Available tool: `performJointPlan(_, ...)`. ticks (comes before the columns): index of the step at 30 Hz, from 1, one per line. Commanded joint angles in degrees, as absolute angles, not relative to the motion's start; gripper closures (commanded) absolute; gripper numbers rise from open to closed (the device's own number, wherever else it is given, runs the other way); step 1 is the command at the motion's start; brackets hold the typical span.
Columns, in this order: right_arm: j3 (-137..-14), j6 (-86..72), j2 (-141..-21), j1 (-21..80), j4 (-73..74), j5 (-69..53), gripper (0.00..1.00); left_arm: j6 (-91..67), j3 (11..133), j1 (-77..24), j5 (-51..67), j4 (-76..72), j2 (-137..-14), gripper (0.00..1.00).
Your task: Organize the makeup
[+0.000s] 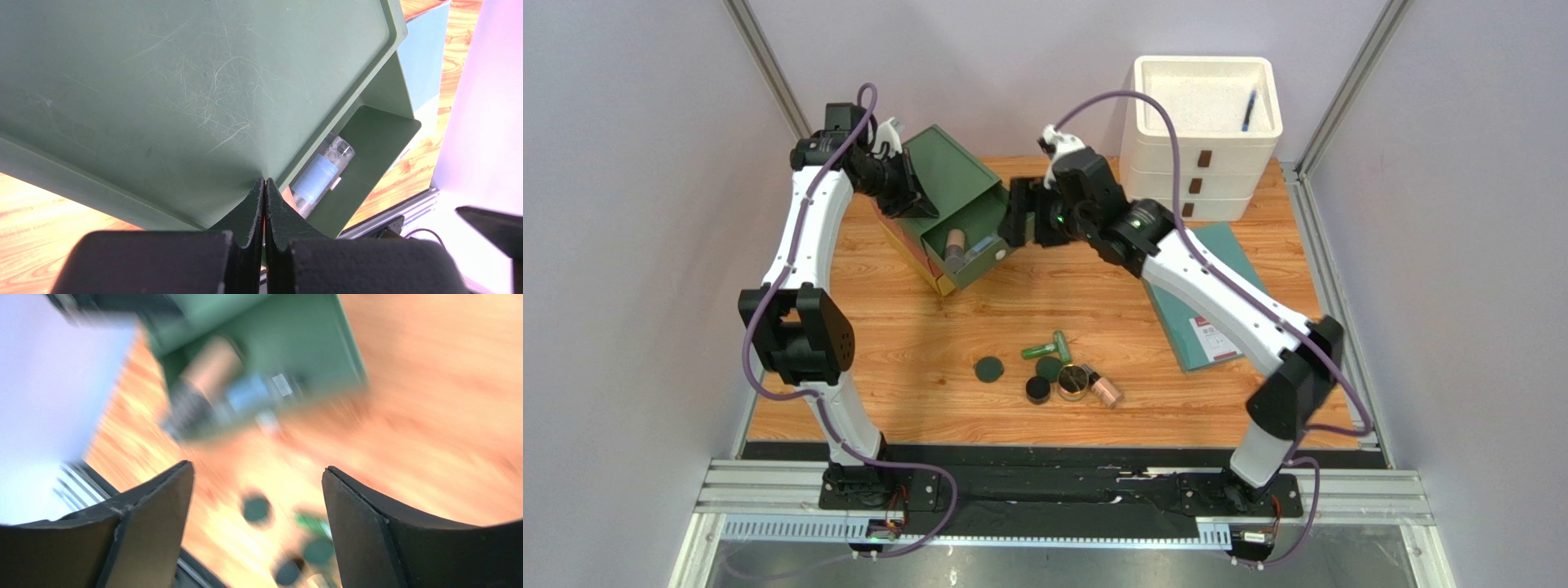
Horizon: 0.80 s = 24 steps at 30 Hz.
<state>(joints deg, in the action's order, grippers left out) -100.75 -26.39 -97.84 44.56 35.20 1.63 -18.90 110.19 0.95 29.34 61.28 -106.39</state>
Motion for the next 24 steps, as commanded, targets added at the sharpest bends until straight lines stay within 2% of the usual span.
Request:
performJointPlan(1, -86.5, -18.8, -88.1, 44.6, 42.4, 2.8, 0.21, -15.8, 109.9, 1.8, 22.9, 66.9, -108.6, 1.0)
performJointPlan(8, -66.4, -16.7, -80.1, 44.8, 50.4, 1.8, 0.21, -15.6, 110.0, 2.0, 22.8, 67.1, -109.0, 1.0)
performJointPlan(12, -60.3, -17.1, -79.0, 45.3, 50.6, 0.9, 0.22, -15.6, 109.3, 2.0, 22.9, 67.1, -109.0, 1.0)
performJointPlan(24, -56.5, -18.0, -84.3, 46.6, 45.6, -2.4, 0.23, -15.3, 107.3, 2.0, 22.3, 66.5, -108.7, 1.0)
